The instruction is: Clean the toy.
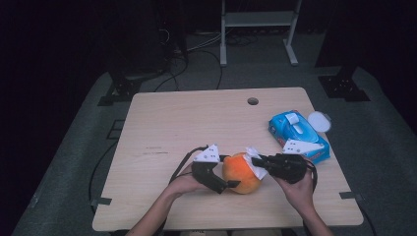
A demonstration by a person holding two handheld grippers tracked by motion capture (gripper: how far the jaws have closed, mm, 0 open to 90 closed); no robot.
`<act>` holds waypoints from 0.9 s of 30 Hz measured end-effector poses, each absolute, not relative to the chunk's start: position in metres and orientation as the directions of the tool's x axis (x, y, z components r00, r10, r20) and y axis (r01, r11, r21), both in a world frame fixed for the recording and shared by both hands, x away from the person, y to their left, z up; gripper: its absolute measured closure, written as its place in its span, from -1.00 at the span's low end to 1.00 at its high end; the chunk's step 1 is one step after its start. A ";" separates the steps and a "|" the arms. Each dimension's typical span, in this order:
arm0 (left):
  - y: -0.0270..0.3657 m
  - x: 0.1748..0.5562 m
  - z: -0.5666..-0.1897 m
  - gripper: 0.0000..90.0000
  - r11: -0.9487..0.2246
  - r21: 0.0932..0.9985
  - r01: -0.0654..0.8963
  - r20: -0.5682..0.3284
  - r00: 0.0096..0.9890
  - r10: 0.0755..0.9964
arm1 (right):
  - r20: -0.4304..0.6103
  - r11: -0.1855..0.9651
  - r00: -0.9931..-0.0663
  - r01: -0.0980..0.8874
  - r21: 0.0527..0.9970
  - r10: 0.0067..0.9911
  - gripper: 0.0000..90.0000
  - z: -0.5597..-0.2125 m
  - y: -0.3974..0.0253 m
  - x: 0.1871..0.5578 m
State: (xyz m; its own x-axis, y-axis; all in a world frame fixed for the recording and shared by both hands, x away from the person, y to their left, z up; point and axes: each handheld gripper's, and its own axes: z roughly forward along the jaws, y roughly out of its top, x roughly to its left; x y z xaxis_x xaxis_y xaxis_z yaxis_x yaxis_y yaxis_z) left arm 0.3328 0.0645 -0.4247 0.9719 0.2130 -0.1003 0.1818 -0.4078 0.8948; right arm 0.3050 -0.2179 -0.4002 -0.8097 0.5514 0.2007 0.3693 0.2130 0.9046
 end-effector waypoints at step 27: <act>0.066 0.333 -0.420 -0.35 -0.425 0.873 0.239 -0.111 0.946 0.304 | 0.136 0.269 -0.862 0.297 0.916 0.489 0.79 -0.395 -0.185 0.294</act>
State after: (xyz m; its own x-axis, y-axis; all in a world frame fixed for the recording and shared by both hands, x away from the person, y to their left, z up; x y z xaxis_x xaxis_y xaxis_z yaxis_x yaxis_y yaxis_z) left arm 0.3326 0.0662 -0.4199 0.9462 0.3038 -0.1111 0.2390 -0.4251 0.8730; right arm 0.2941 -0.1849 -0.3947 -0.8616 0.4891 0.1359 0.2973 0.2693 0.9160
